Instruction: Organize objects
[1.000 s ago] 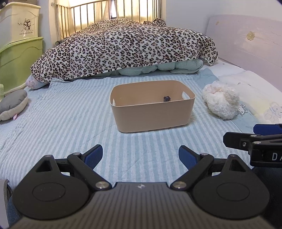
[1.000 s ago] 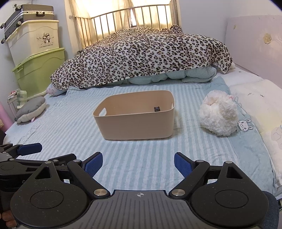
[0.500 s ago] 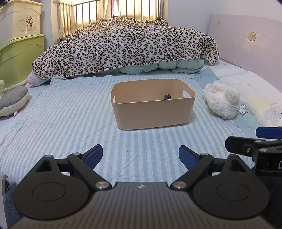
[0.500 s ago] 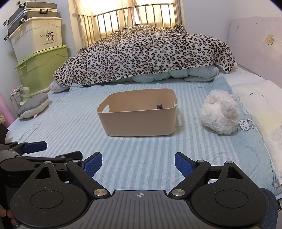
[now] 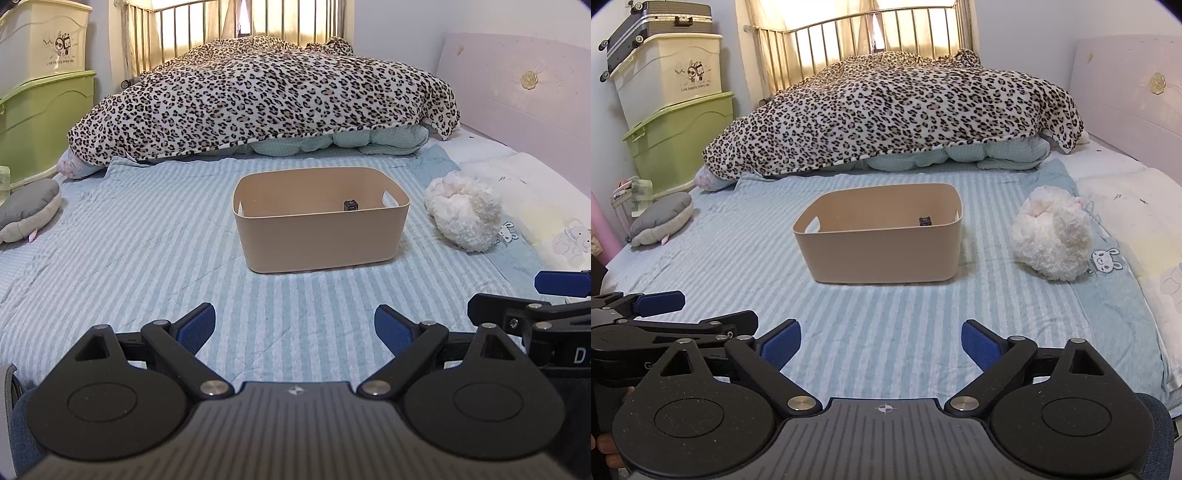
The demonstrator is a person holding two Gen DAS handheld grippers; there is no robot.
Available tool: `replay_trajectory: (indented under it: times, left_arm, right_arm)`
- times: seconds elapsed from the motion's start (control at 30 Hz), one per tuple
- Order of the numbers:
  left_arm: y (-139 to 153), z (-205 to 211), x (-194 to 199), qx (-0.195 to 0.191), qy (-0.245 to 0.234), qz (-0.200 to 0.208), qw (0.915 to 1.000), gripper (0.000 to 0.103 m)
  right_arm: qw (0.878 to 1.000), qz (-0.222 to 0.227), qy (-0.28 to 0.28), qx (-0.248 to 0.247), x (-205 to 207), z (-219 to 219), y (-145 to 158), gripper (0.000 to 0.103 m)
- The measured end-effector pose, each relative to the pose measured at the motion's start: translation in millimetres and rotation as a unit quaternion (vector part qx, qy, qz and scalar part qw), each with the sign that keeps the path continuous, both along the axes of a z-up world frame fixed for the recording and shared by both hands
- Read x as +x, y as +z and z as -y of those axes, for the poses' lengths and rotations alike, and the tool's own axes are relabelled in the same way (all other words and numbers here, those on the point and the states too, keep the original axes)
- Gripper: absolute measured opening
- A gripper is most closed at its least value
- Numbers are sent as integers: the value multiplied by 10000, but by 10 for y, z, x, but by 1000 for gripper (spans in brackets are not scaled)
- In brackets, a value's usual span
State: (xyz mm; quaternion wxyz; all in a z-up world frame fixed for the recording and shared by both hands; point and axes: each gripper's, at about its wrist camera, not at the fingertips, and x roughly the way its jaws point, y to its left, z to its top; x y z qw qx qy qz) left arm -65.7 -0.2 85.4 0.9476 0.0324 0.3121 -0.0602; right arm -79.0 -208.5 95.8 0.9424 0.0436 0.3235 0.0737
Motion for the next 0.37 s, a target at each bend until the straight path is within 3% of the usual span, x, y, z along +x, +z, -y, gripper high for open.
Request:
replay_trajectory:
  times: [0.37]
  left_arm:
    - [30,-1,-26,-28,7,9,10000,93]
  right_arm:
    - [10000,0,13,-18,6,-14,-2,96]
